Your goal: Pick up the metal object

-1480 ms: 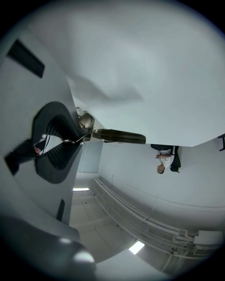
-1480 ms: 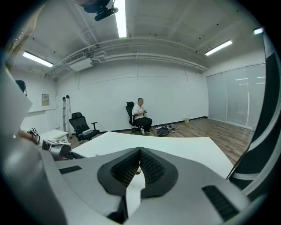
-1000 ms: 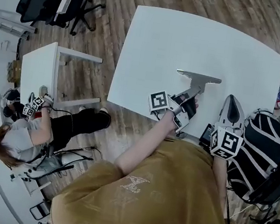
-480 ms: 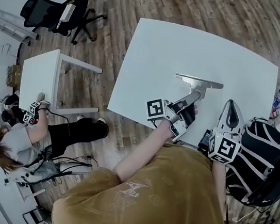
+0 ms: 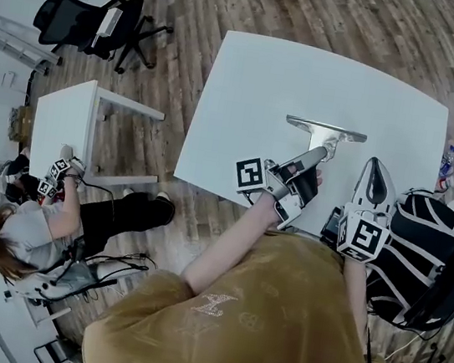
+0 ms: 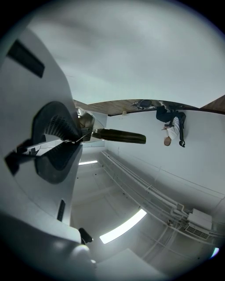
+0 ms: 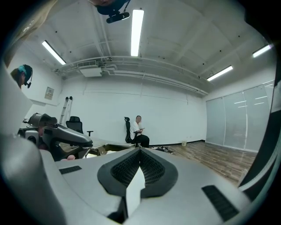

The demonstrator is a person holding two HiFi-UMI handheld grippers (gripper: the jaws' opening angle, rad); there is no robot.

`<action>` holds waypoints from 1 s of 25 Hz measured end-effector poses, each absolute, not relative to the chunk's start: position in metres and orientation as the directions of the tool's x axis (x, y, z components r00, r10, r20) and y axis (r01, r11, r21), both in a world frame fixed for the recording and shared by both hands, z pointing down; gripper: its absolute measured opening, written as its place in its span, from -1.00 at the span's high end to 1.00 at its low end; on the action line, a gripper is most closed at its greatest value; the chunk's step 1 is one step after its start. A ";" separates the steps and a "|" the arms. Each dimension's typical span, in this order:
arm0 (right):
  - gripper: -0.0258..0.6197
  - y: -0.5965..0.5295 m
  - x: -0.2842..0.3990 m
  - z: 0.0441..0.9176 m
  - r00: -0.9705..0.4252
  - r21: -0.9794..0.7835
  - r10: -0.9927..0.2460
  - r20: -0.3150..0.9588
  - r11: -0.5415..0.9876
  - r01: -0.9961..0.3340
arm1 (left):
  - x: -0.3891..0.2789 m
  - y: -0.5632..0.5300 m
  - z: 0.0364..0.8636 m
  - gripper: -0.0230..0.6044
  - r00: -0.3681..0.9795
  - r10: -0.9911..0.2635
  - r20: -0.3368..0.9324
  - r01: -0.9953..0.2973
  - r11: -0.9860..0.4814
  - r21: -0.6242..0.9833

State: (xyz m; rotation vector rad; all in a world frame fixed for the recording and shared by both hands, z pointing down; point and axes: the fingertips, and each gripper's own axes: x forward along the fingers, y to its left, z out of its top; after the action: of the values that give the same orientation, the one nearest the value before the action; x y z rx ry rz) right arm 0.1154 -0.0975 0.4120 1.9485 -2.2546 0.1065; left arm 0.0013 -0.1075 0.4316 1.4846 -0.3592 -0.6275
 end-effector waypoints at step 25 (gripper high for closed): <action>0.90 -0.094 0.110 0.404 -0.144 0.092 -0.979 0.147 0.158 -0.983 | 0.005 -0.103 0.423 0.87 0.806 -0.569 -0.162 0.177 -0.029 0.984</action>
State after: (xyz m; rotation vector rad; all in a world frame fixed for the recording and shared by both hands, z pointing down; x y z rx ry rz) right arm 0.1102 -0.0944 0.4041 1.9329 -2.2535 0.0382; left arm 0.0049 -0.1029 0.4231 1.4880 -0.3319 -0.6147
